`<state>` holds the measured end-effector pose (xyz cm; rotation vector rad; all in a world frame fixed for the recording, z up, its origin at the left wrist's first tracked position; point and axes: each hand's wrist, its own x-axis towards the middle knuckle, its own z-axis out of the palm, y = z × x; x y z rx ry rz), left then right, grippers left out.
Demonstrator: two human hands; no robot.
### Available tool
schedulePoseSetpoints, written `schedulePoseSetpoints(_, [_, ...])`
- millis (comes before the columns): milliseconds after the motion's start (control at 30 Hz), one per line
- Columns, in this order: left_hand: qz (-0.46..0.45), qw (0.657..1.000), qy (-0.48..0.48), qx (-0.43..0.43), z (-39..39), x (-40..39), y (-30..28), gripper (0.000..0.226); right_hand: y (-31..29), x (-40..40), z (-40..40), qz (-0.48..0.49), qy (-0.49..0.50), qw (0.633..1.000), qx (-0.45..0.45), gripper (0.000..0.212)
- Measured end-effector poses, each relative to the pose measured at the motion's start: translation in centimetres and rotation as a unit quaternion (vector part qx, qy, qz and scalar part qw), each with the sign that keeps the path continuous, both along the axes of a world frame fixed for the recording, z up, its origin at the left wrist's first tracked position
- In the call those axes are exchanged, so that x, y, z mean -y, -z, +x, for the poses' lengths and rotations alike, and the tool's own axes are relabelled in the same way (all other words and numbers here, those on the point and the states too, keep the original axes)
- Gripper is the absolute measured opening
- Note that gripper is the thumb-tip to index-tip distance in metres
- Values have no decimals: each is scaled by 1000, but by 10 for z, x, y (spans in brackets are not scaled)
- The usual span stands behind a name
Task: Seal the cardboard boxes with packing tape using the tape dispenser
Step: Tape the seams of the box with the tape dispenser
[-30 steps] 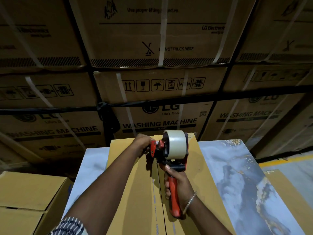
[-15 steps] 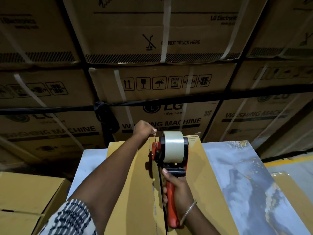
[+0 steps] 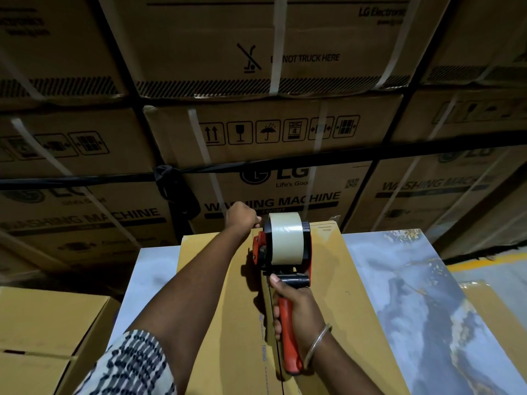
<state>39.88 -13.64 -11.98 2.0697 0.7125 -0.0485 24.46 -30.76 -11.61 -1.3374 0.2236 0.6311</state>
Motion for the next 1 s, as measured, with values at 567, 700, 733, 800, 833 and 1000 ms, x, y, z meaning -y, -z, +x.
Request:
schedulePoseSetpoints(567, [186, 970, 156, 30, -11, -5, 17, 22, 3, 2, 4, -27, -36, 999, -25, 59])
schedulePoseSetpoints(700, [138, 966, 211, 63, -22, -12, 25, 10, 2, 0, 5, -38, -41, 998, -39, 55])
schedulePoseSetpoints(733, [125, 967, 216, 53, -24, -13, 24, 15, 3, -1, 4, -41, -43, 998, -35, 56])
schedulePoseSetpoints(800, [111, 968, 220, 44, -27, -14, 17, 21, 3, -1, 3, -48, -48, 997, -28, 57])
schedulePoseSetpoints(833, [112, 967, 223, 42, -28, -13, 14, 21, 3, -1, 3, -51, -49, 997, -26, 57])
schedulePoseSetpoints(1000, [146, 967, 205, 40, -27, -10, 16, 28, -2, -2, 2, -60, -42, 997, -35, 57])
